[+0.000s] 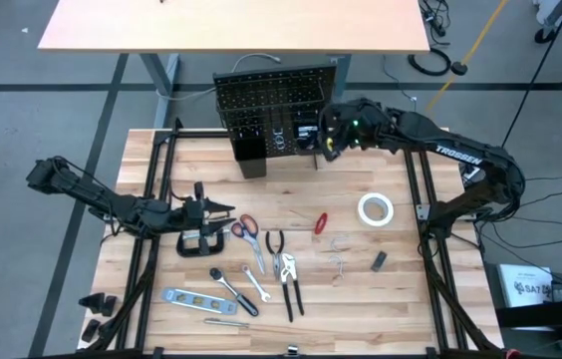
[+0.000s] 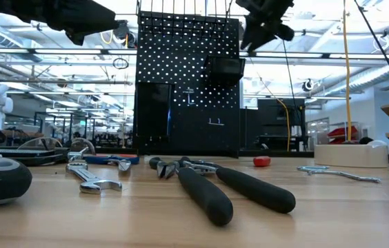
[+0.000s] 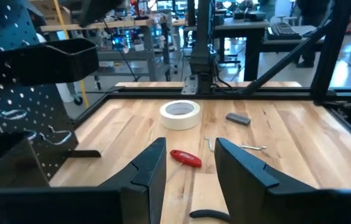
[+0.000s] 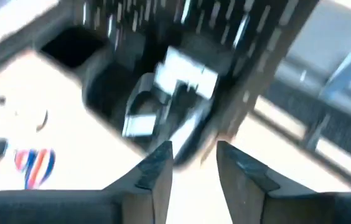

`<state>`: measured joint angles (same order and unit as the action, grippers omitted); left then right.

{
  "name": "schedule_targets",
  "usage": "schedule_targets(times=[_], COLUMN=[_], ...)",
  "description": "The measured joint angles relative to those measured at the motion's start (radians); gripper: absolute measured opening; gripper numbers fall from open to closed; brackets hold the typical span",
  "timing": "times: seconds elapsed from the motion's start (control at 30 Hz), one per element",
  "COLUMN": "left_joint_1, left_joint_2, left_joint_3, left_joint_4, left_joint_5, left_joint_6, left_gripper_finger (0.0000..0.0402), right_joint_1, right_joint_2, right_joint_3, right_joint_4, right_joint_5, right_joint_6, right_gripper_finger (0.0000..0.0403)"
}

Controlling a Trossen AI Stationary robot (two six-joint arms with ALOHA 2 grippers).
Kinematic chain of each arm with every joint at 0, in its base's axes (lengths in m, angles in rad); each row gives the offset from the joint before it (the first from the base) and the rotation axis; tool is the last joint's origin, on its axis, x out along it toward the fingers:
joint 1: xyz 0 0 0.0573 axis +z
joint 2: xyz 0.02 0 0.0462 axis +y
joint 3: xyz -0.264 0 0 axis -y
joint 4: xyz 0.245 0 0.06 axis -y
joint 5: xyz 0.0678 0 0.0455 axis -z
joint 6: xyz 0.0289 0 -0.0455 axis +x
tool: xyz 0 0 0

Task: Hang tools onto peg board
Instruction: Put the bottom hanger hook on the right black bin on the peg board

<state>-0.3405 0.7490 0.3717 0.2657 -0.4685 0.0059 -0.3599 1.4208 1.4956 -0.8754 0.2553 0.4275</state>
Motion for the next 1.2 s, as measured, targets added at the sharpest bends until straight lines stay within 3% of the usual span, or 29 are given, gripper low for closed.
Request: schedule_targets(times=[0.13,0.33,0.47,0.6,0.87,1.2], left_joint_1=[0.0,0.0,0.0,0.0,0.0,0.0], left_joint_2=[0.0,0.0,0.0,0.0,0.0,0.001], left_joint_3=[0.0,0.0,0.0,0.0,0.0,0.0], left_joint_4=[0.002,0.006,0.006,0.006,0.032,0.033], left_joint_5=[0.043,0.058,0.083,0.099,0.099,0.099], left_joint_6=[-0.002,-0.028,-0.052,-0.054,-0.053,-0.045], left_gripper_finger=[0.0132,0.0132,0.0132,0.0132,0.0132,0.0132], right_joint_1=[0.083,0.324,0.491,0.612,0.702,0.774], right_joint_2=[0.0,0.0,0.0,0.0,0.003,0.101], right_joint_3=[-0.002,-0.1,-0.219,-0.383,-0.634,-0.686], right_joint_4=[-0.156,-0.186,-0.115,0.067,0.373,0.422], right_joint_5=[-0.013,0.062,0.104,0.061,-0.02,-0.01], right_joint_6=[0.1,0.283,0.428,0.571,0.581,0.625], right_gripper_finger=[0.0132,0.0137,0.0137,0.0137,0.0137,0.0137])
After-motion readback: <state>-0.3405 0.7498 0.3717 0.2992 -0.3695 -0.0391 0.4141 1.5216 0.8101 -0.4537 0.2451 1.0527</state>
